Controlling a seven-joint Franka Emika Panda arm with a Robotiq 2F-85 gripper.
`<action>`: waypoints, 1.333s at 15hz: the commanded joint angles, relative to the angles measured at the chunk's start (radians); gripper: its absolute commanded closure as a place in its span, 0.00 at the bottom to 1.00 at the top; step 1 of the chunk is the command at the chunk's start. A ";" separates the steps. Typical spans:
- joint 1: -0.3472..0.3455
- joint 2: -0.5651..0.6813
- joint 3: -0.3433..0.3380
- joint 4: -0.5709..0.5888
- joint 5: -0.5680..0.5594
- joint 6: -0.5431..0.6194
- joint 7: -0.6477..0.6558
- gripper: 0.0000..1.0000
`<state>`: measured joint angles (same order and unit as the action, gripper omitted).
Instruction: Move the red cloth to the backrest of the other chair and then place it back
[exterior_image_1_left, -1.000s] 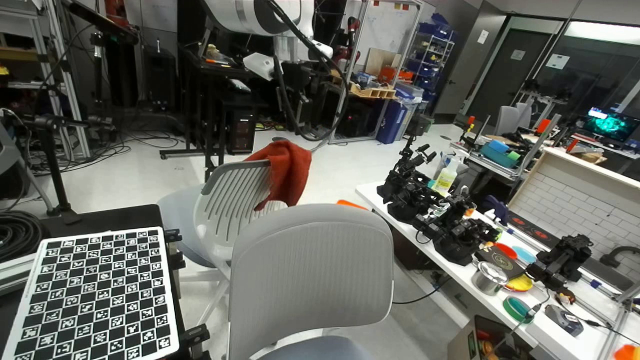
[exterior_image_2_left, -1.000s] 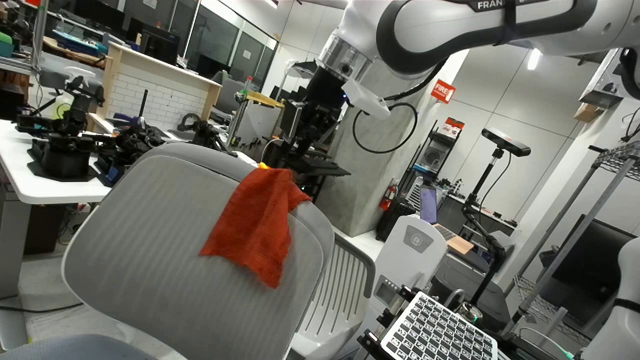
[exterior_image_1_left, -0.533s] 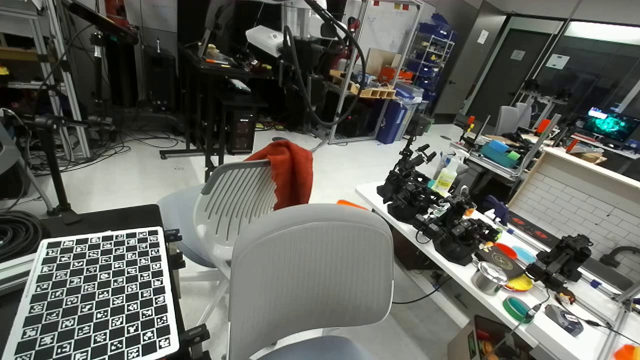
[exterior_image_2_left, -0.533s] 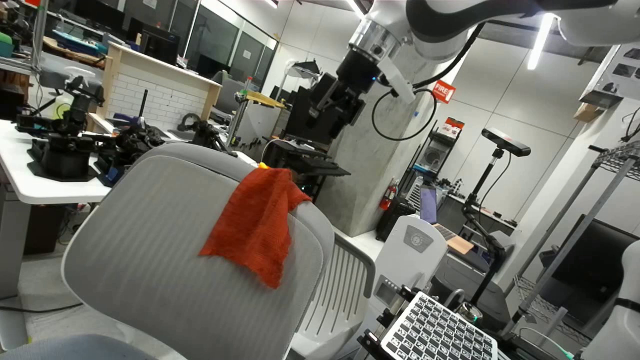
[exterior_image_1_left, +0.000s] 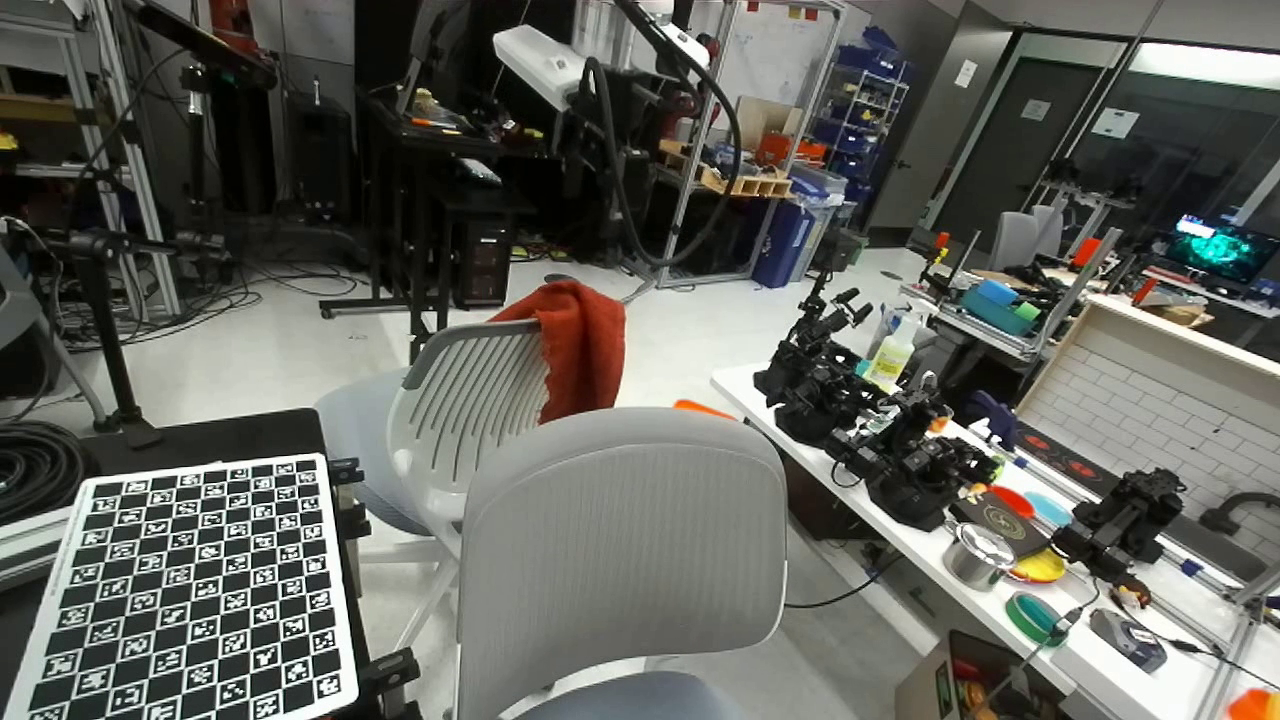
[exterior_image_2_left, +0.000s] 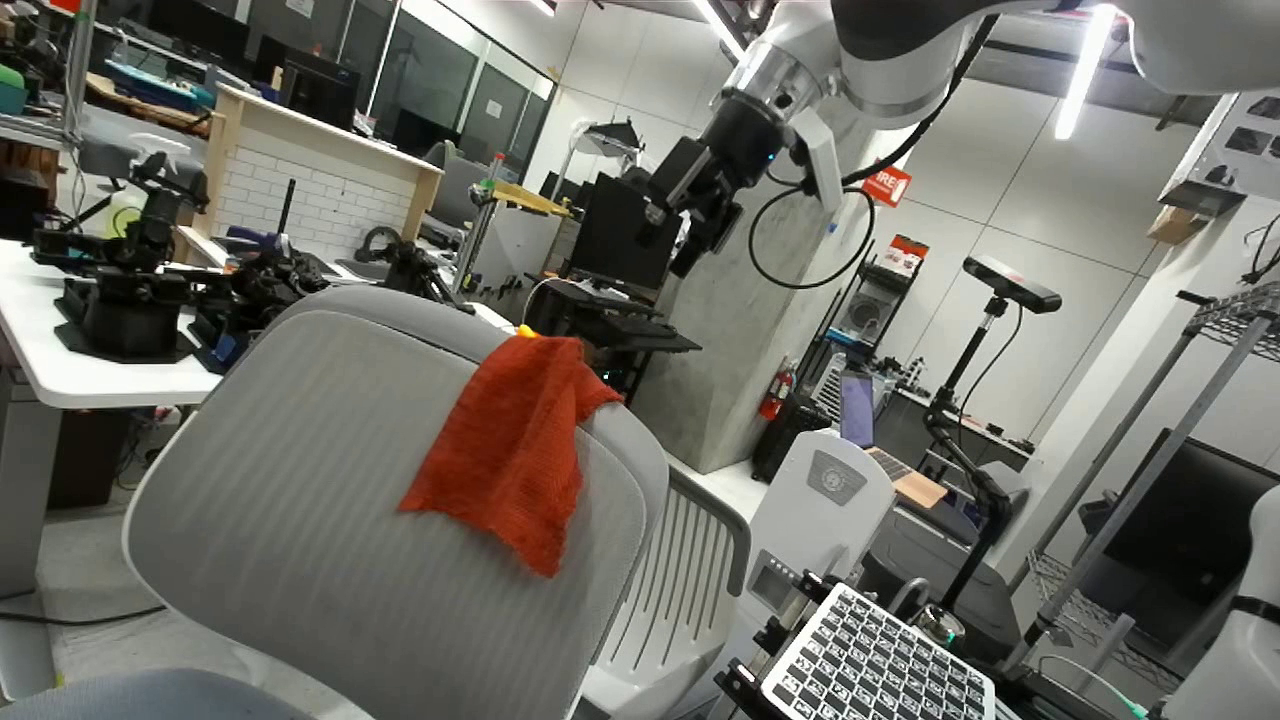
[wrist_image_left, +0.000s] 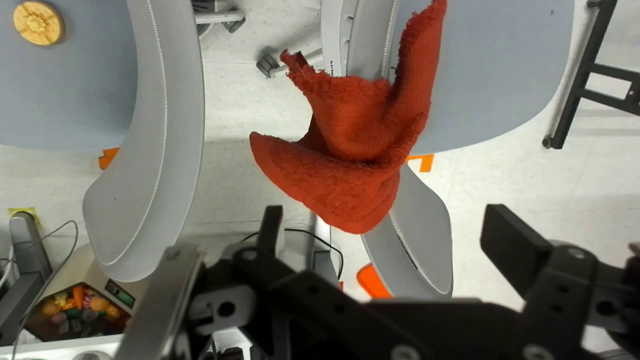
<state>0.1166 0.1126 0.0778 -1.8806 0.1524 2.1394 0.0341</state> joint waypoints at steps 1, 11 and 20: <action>-0.009 0.005 0.011 -0.003 0.026 0.020 -0.005 0.00; 0.008 0.133 0.019 0.015 0.009 0.077 0.078 0.00; 0.057 0.249 0.036 0.030 -0.004 0.197 0.137 0.16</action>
<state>0.1667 0.3295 0.1025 -1.8753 0.1525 2.3074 0.1482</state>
